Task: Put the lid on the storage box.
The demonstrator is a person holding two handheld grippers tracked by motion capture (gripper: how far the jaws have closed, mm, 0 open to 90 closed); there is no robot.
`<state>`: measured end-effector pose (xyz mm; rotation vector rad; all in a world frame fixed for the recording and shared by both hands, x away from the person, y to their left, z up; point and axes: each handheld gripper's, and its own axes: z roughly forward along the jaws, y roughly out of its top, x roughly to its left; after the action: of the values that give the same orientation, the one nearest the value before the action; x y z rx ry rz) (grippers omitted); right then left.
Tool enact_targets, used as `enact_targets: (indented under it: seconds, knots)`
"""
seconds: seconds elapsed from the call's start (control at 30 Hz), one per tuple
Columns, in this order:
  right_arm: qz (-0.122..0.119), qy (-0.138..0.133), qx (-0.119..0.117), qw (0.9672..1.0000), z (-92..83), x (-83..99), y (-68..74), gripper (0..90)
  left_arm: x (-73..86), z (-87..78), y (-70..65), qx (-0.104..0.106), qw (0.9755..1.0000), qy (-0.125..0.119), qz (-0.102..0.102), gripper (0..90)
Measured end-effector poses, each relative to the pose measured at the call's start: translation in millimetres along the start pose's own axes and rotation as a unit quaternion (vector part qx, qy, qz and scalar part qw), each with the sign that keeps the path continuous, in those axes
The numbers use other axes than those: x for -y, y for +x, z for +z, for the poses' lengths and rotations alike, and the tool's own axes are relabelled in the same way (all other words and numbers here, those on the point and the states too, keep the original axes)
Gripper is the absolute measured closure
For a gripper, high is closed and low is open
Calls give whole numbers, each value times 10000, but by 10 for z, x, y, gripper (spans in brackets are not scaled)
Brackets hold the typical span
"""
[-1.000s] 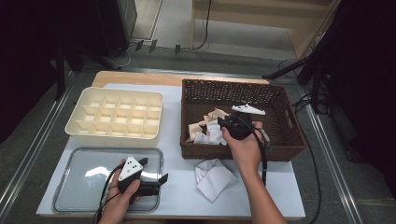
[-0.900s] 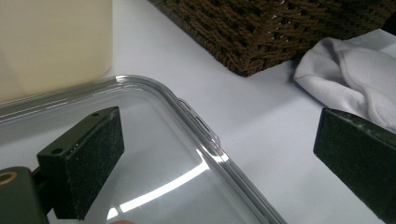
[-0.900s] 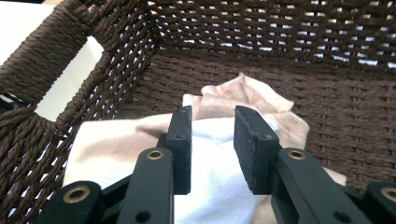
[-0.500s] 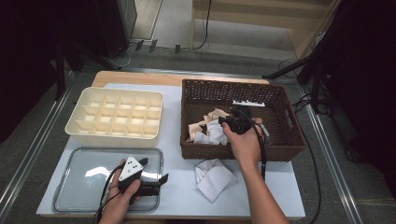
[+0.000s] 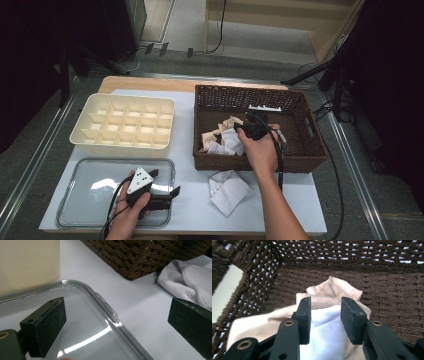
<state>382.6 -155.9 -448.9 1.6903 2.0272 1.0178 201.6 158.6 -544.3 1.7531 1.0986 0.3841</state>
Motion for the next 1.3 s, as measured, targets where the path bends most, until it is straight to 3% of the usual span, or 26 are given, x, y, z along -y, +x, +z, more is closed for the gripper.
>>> enact_targets:
  seconds: [0.17, 0.37, 0.47, 0.57, 0.67, 0.77, 0.9, 0.97, 1.07, 1.3]
  knots:
    - [62, 81, 138, 9999, 69, -4, -2, 474, 0, 1, 0, 3, 10000, -1, 2, 24]
    - [115, 485, 116, 9987, 138, -10, -10, 467, 0, 0, -1, 3, 10000, 1, -6, 24]
    - [38, 470, 156, 9988, 191, 2, -2, 464, 0, 1, -1, 2, 10000, 4, 5, 24]
    - [-221, 646, 318, 9972, 261, 33, 22, 554, 0, 2, -1, 4, 10000, 2, -2, 24]
    - [-416, 661, 460, 9959, 261, 47, 50, 748, -1, 0, 1, 3, 10000, 6, -9, 24]
    - [-513, 371, 502, 9967, 197, 45, 56, 877, -1, 0, 4, 11, 10000, 4, -12, 24]
    - [-581, -173, 340, 9976, 75, 14, 50, 887, -3, 2, 6, 16, 10000, 8, -33, 24]
    - [-461, -365, 238, 9980, 3, -12, 29, 888, -4, 5, 7, 25, 10000, 6, -39, 24]
    - [-507, -770, 156, 9956, -98, -33, 4, 889, -5, 5, 6, 20, 10000, 17, -38, 24]
    - [-669, -1355, -30, 9885, -260, 19, 9, 889, -4, 5, 3, 4, 10000, 16, -27, 24]
